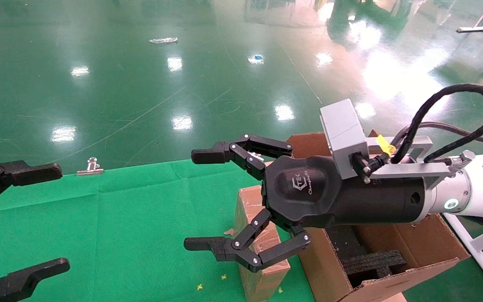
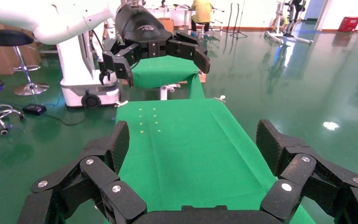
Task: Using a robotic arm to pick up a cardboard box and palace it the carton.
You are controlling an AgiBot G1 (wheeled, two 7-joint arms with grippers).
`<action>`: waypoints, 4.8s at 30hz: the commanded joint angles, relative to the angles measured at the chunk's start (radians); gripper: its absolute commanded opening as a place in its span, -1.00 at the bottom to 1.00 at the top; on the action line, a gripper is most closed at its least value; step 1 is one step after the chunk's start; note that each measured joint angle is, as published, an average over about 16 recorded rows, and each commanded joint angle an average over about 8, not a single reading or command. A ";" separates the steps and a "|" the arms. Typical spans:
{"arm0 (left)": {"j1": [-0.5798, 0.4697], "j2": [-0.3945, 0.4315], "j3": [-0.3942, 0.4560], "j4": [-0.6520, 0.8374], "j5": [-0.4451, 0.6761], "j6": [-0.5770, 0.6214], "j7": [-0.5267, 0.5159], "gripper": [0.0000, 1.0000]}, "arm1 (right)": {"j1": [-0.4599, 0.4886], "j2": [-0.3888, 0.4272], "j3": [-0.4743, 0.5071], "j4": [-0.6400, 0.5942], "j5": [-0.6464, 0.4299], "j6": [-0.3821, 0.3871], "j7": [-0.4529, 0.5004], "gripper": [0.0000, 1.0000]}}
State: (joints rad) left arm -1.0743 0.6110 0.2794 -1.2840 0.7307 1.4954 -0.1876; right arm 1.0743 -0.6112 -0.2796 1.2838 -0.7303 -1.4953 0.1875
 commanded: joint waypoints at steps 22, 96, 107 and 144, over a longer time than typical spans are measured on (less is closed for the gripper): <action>-0.001 0.000 0.001 0.001 0.000 0.000 0.001 1.00 | 0.073 -0.047 -0.116 0.056 -0.176 0.012 0.120 1.00; -0.002 -0.002 0.006 0.001 -0.004 -0.002 0.003 1.00 | 0.952 -0.344 -1.229 -0.280 -0.613 -0.053 1.207 1.00; -0.002 -0.002 0.007 0.001 -0.005 -0.002 0.004 -0.88 | 0.951 -0.366 -1.256 -0.278 -0.643 -0.043 1.217 -0.97; -0.003 -0.003 0.010 0.001 -0.006 -0.003 0.005 -1.00 | 1.033 -0.154 -1.150 -0.144 -0.595 0.110 1.113 -1.00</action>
State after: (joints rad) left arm -1.0768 0.6075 0.2889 -1.2829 0.7245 1.4920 -0.1827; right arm 2.1147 -0.7622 -1.4311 1.1255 -1.3344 -1.3906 1.3001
